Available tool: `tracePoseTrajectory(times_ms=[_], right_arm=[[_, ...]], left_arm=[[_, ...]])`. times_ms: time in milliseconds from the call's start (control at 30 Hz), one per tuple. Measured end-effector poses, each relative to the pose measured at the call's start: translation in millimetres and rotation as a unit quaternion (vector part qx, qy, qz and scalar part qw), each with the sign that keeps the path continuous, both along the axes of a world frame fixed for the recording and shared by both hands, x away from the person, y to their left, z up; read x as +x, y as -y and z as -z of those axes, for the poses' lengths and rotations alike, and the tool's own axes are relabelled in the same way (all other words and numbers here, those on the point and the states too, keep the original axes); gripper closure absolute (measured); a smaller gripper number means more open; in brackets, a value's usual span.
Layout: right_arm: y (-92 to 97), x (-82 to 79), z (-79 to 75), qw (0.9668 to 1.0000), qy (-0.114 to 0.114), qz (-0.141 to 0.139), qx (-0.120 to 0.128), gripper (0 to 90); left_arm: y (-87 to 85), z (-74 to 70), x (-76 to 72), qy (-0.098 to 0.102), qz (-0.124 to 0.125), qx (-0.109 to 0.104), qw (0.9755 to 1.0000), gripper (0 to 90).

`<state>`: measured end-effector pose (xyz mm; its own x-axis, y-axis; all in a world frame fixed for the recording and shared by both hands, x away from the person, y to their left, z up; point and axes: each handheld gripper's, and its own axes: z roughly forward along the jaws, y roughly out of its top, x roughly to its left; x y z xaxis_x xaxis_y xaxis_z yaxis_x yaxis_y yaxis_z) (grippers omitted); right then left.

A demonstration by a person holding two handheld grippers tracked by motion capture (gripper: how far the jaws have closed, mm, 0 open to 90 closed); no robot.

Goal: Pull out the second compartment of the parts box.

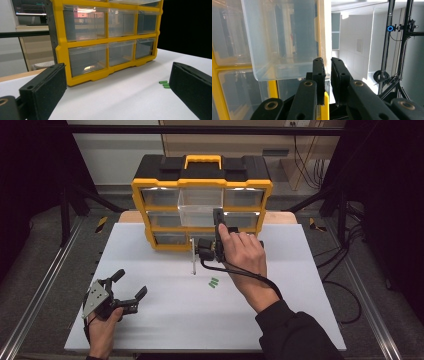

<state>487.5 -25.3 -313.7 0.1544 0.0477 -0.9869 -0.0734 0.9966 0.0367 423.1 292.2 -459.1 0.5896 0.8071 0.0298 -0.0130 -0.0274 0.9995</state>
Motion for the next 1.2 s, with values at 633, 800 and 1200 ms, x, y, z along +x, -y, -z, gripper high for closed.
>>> tracePoseTrajectory(times_ms=[633, 800, 1200], right_arm=[[1.6, -6.0, 6.2, 0.9996, -0.014, -0.002, 0.026, 59.2], [17.6, -12.7, 11.5, 0.9846, -0.086, 0.020, 0.151, 39.4], [57.6, -19.8, 50.7, 0.9347, -0.198, 0.021, 0.294, 20.5]], left_arm=[[0.0, -0.1, -0.6, 0.000, 0.001, 0.001, 1.0000, 1.1], [0.4, -0.2, -1.5, 0.001, 0.001, 0.001, 1.0000, 1.1], [6.4, 1.3, -0.9, -0.002, 0.005, 0.013, 0.9999, 0.9]])
